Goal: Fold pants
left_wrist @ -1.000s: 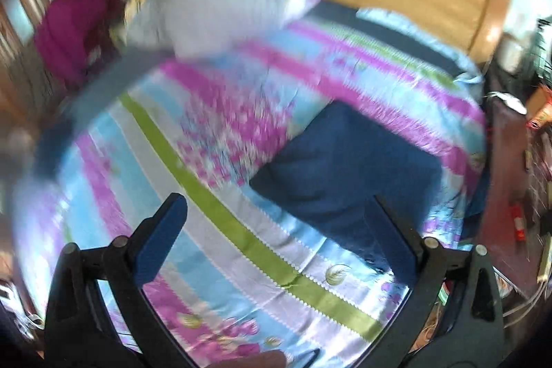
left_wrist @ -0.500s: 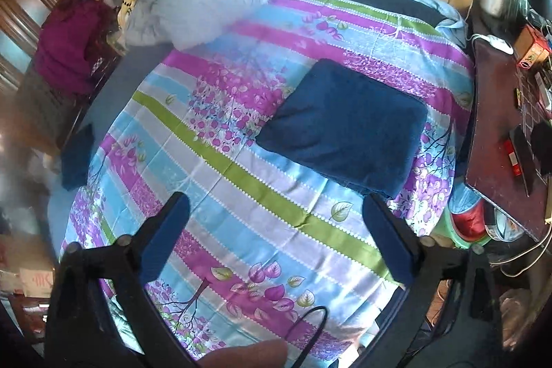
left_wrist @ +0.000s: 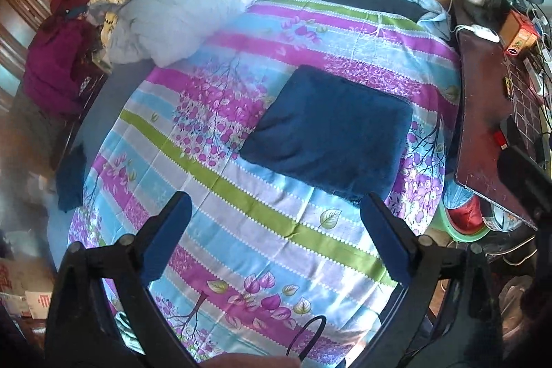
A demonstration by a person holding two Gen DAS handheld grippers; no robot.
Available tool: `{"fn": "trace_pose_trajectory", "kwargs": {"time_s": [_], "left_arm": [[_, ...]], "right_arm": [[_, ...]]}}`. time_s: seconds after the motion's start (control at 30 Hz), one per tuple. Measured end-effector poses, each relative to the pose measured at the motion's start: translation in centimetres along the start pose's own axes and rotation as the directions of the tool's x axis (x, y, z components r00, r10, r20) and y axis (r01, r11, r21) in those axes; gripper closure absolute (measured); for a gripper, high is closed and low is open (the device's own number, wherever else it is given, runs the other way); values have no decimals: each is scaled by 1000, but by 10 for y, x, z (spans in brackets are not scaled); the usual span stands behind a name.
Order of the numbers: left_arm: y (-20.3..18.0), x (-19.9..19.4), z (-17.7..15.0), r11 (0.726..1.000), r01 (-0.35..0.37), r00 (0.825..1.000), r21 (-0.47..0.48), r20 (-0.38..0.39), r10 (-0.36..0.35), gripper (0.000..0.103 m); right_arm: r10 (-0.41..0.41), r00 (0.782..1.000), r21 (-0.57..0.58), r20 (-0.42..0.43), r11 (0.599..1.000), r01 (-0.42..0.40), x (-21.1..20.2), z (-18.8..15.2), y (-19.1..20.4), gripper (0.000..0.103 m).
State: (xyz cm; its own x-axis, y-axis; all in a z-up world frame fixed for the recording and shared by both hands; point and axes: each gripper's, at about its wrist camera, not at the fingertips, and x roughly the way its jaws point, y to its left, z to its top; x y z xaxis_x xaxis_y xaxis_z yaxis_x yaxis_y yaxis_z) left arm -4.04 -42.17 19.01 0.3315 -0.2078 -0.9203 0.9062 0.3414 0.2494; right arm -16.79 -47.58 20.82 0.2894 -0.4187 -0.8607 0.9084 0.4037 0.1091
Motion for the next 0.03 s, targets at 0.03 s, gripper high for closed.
{"fn": "trace_pose_trajectory", "kwargs": {"time_s": [0.03], "left_arm": [[-1, 0, 1, 1000, -3, 1000, 1, 3, 3, 5]], "right_arm": [[-3, 1000, 1, -1, 1000, 3, 1, -1, -1, 0]]}}
